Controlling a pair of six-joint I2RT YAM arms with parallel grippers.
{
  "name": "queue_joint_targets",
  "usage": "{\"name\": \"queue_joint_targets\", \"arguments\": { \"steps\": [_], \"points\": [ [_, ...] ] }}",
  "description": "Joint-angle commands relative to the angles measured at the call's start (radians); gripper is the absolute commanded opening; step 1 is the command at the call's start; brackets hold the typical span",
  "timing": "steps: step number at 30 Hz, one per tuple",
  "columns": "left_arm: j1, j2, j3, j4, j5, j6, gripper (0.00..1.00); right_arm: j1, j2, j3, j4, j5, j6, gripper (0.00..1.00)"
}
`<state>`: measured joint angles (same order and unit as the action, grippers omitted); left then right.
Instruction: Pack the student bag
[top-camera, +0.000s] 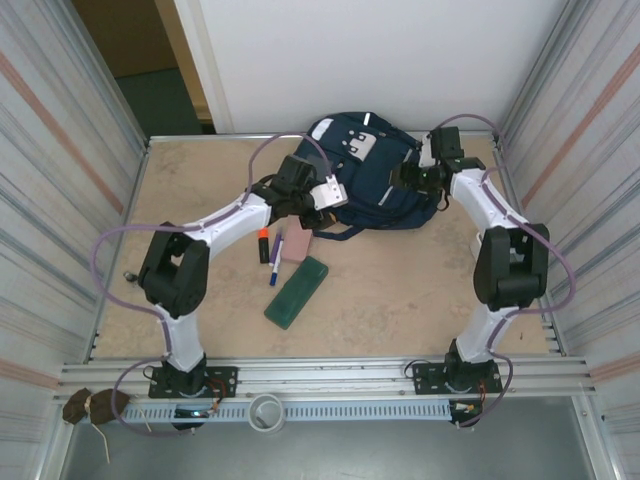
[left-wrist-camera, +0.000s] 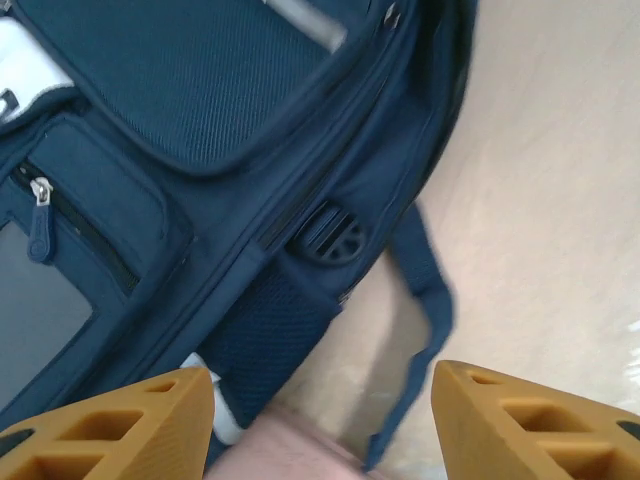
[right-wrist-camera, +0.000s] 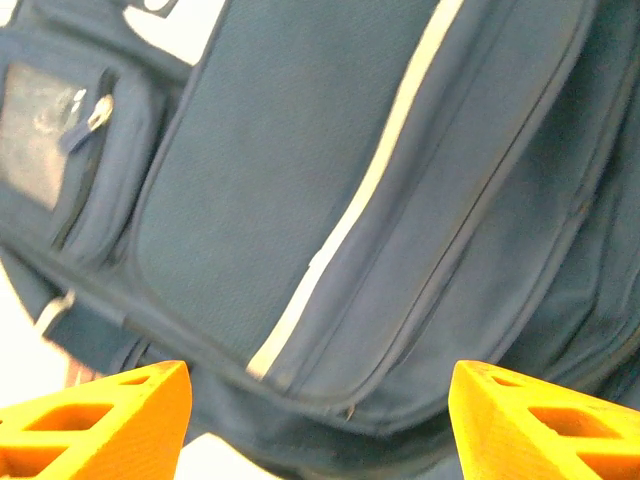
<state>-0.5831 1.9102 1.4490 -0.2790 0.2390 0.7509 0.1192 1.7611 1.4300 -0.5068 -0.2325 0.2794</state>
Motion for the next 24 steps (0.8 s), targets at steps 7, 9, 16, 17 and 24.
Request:
{"name": "queue_joint_targets", "arguments": {
  "steps": [7, 9, 16, 17, 24],
  "points": [
    [0.016, 0.216, 0.145, -0.037, -0.097, 0.362, 0.59, -0.003, -0.134, -0.154, 0.004, -0.039, -0.011, 0.69],
    [0.014, 0.245, 0.16, -0.023, -0.103, 0.381, 0.57, -0.008, -0.146, -0.179, 0.01, -0.054, -0.006, 0.69],
    [-0.007, 0.315, 0.184, 0.049, -0.159, 0.431, 0.38, -0.013, -0.188, -0.253, 0.016, -0.089, -0.002, 0.69],
    [-0.009, 0.316, 0.184, 0.057, -0.165, 0.432, 0.32, -0.016, -0.198, -0.264, 0.014, -0.09, -0.002, 0.69],
    [-0.011, 0.228, 0.197, 0.015, -0.043, 0.337, 0.08, -0.021, -0.338, -0.404, 0.127, -0.216, -0.046, 0.68]
  ]
}}
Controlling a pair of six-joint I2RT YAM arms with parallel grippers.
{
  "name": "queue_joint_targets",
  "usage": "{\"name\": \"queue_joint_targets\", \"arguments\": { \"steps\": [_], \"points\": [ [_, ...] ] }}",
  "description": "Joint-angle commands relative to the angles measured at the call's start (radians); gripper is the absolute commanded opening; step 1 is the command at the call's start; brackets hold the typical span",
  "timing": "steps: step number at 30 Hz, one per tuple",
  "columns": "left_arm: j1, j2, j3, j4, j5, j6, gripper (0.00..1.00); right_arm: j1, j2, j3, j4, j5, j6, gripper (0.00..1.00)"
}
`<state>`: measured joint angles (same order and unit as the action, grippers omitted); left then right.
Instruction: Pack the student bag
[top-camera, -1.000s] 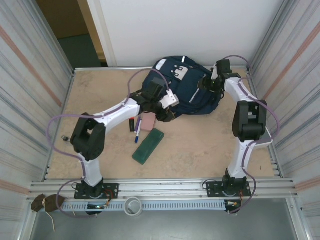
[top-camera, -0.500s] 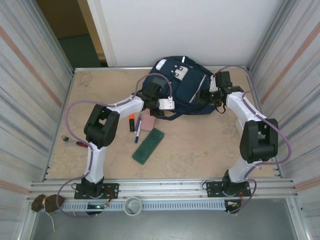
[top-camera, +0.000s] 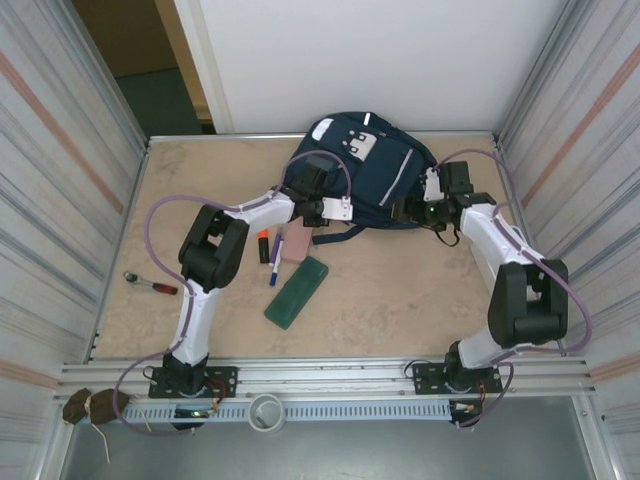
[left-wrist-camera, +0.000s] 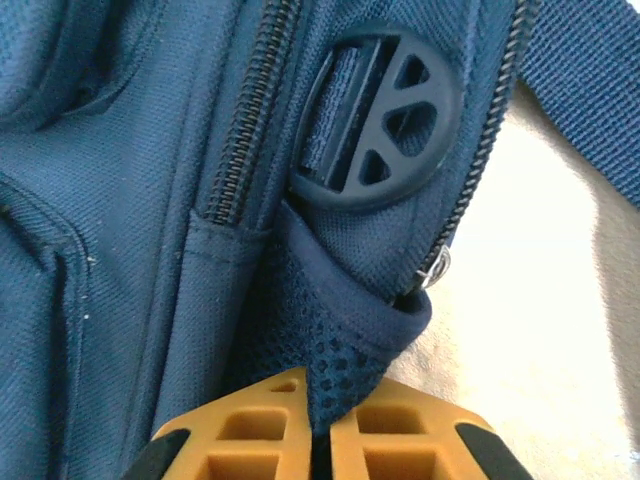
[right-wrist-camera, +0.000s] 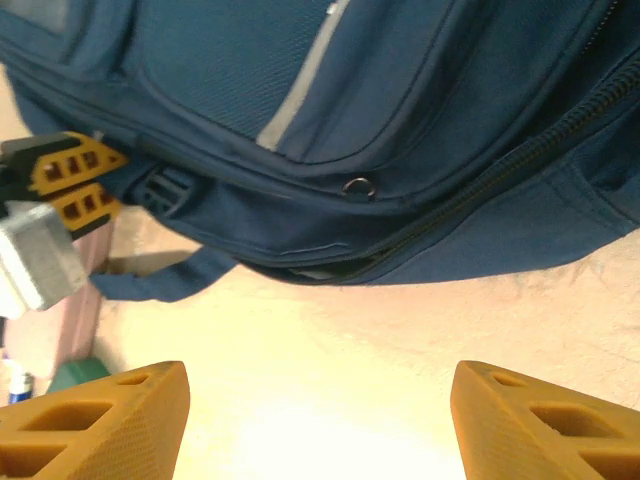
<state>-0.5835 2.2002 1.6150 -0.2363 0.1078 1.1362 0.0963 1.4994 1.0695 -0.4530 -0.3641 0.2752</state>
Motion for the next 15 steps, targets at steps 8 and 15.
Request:
{"name": "queue_joint_targets", "arguments": {
  "steps": [8, 15],
  "points": [
    [0.005, -0.088, 0.215, -0.269, 0.191, -0.153, 0.0, 0.181, -0.193, -0.246, 0.432, 0.041, -0.177, 0.68],
    [0.014, -0.099, 0.293, -0.351, 0.266, -0.242, 0.0, 0.358, -0.183, -0.397, 0.731, 0.242, -0.299, 0.61]
  ]
}}
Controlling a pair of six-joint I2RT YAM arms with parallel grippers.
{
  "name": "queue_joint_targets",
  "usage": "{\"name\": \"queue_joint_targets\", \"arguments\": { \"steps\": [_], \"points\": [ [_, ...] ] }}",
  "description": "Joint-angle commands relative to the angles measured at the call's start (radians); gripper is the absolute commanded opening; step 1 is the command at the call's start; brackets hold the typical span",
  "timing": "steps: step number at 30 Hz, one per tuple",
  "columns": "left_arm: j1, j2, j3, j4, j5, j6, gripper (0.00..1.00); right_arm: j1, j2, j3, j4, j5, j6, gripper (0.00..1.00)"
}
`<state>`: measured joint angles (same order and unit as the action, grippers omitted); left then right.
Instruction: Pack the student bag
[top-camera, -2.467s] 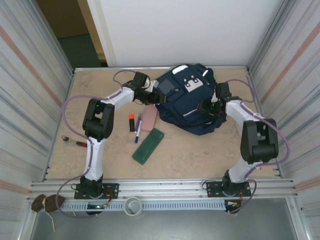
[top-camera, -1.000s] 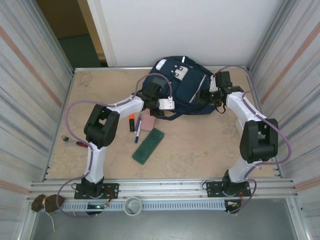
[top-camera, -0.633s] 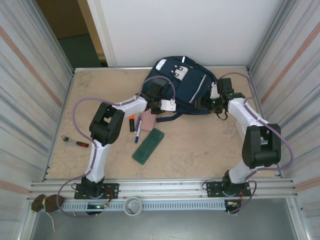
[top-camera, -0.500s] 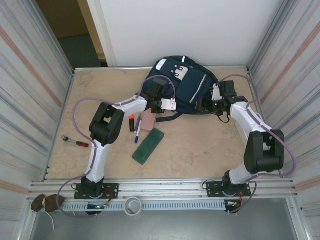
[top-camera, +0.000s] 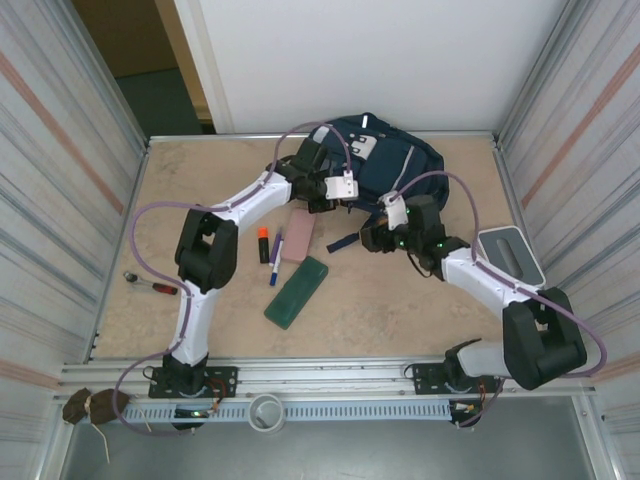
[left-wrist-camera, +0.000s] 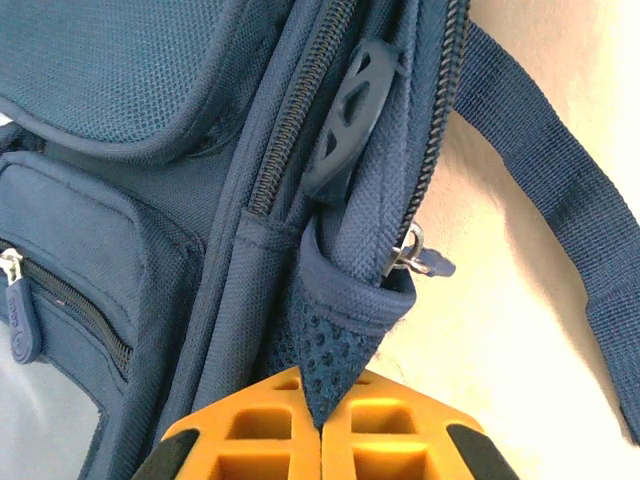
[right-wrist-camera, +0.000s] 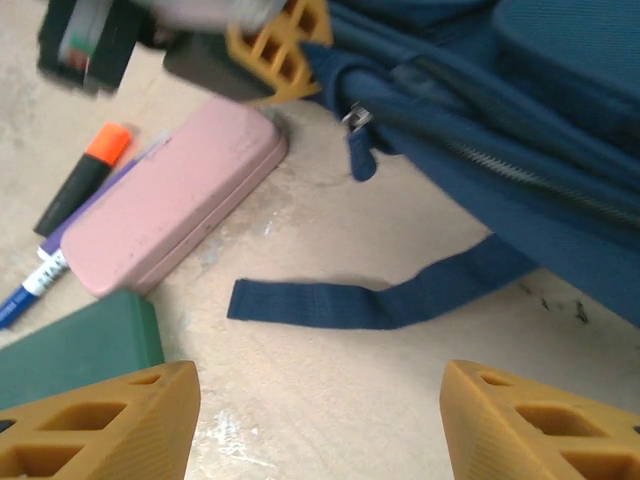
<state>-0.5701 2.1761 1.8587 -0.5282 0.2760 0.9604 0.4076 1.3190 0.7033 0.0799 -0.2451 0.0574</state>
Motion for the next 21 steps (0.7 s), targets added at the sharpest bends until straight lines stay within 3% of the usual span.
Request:
{"name": "queue_joint_targets", "arguments": {
  "steps": [1, 12, 21],
  "points": [
    [0.001, -0.075, 0.05, -0.061, 0.1, -0.074, 0.0, 0.065, 0.01, -0.046, 0.237, 0.153, -0.089, 0.59],
    [0.003, -0.137, 0.061, -0.087, 0.138, -0.097, 0.0, 0.196, 0.3, -0.08, 0.693, 0.435, -0.14, 0.54],
    [0.002, -0.142, 0.062, -0.084, 0.138, -0.097, 0.0, 0.212, 0.484, -0.01, 0.932, 0.536, -0.205, 0.49]
  ]
}}
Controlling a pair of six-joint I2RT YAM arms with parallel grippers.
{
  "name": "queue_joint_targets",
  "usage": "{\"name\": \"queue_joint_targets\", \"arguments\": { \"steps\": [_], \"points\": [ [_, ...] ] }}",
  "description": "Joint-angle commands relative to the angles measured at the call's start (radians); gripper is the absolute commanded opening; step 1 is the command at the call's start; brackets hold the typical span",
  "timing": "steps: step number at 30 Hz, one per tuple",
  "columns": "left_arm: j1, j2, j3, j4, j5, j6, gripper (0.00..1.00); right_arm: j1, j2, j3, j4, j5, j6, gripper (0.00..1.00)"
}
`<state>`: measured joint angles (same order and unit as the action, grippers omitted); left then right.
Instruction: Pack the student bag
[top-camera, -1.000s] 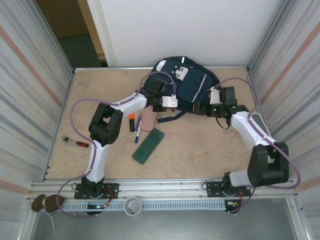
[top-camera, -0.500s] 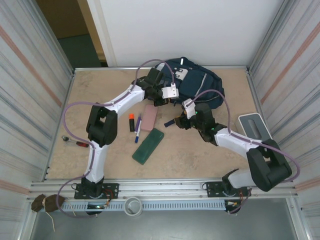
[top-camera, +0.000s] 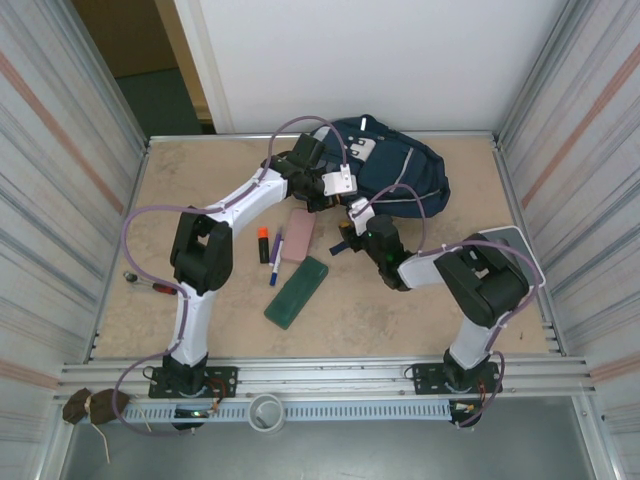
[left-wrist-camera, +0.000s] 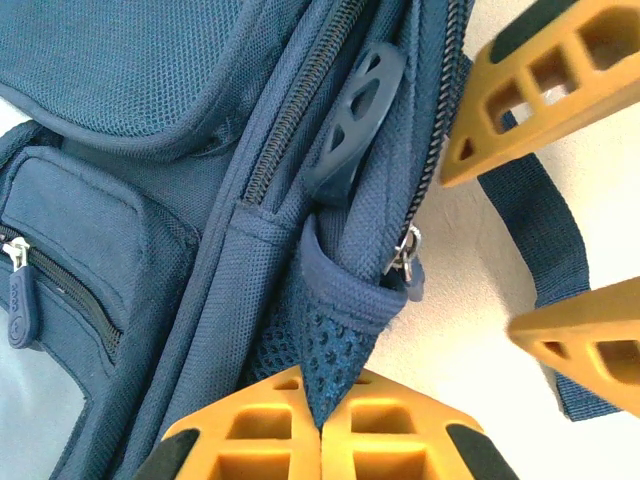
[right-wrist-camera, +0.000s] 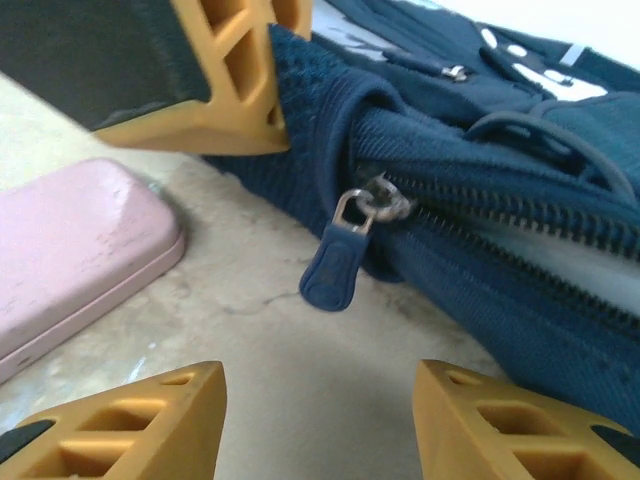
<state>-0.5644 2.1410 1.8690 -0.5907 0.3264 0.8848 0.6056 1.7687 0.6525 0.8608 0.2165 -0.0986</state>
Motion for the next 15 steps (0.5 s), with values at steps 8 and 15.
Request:
{"name": "queue_joint_targets", "arguments": {
  "steps": [8, 15],
  "points": [
    [-0.005, -0.103, 0.049, -0.023, 0.091, -0.023, 0.0, 0.026, 0.089, 0.06, 0.264, 0.141, -0.083, 0.43],
    [-0.006, -0.101, 0.047, -0.026, 0.077, -0.018, 0.0, 0.026, 0.078, 0.053, 0.285, 0.185, -0.129, 0.2]
  ]
}}
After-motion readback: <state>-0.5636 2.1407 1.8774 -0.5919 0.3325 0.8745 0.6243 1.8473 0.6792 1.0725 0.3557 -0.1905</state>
